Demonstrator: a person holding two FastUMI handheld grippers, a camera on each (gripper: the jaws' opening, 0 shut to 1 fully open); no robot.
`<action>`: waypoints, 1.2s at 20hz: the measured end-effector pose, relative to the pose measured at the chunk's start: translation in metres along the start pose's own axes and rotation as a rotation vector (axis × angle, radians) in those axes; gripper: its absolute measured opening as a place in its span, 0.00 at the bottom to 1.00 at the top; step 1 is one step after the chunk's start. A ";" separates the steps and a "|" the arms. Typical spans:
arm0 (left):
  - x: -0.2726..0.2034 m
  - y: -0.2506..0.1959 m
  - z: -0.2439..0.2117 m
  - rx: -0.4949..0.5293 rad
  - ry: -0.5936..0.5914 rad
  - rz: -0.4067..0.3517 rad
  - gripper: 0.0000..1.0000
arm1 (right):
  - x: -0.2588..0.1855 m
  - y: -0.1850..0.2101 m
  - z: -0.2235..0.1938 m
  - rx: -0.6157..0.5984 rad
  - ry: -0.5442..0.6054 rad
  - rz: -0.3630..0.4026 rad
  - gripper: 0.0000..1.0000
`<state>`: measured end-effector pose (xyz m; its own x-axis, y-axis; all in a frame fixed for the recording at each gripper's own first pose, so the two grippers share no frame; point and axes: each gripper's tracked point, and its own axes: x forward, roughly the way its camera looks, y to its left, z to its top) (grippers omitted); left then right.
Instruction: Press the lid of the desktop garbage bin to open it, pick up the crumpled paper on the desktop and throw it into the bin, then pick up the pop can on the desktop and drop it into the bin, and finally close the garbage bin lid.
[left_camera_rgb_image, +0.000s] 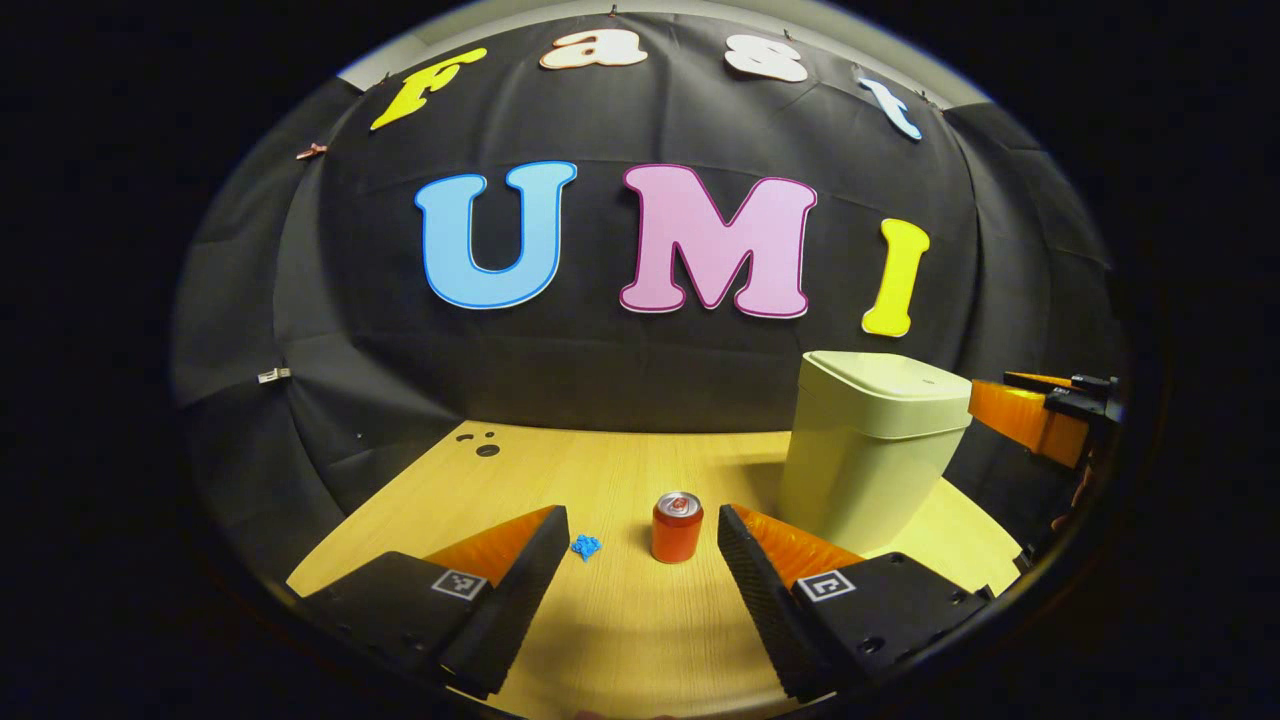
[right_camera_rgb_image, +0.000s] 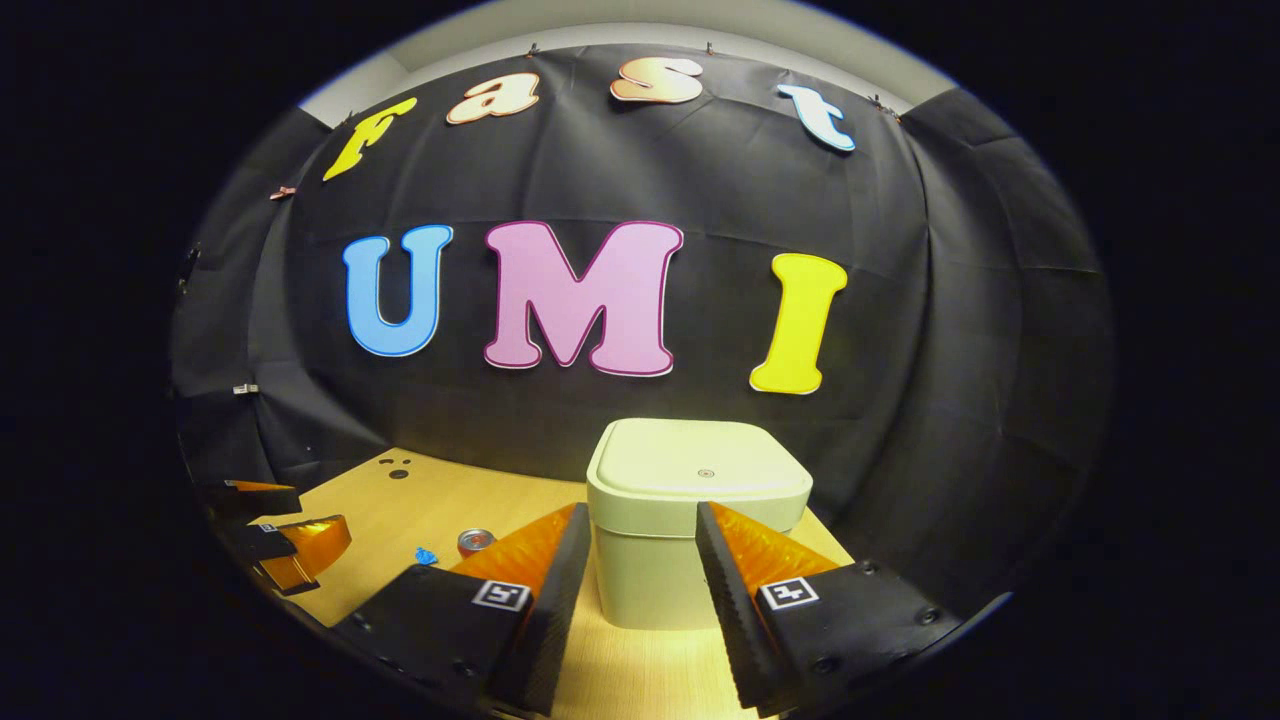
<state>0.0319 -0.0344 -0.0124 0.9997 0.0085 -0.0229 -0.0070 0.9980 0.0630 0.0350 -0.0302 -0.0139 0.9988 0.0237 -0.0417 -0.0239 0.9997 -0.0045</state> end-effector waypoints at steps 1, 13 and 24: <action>0.000 0.000 -0.001 0.001 0.005 0.001 0.96 | 0.000 0.002 0.001 0.005 0.000 0.009 0.55; 0.006 -0.005 -0.006 0.025 0.025 0.000 0.96 | 0.008 0.011 -0.002 0.004 0.007 0.074 0.05; 0.010 -0.005 -0.007 0.024 0.034 0.007 0.96 | 0.030 0.014 0.020 0.044 0.038 0.172 0.05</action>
<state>0.0415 -0.0391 -0.0203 0.9983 0.0176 -0.0561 -0.0127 0.9961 0.0876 0.0656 -0.0157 0.0047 0.9778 0.1953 -0.0753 -0.1920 0.9801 0.0496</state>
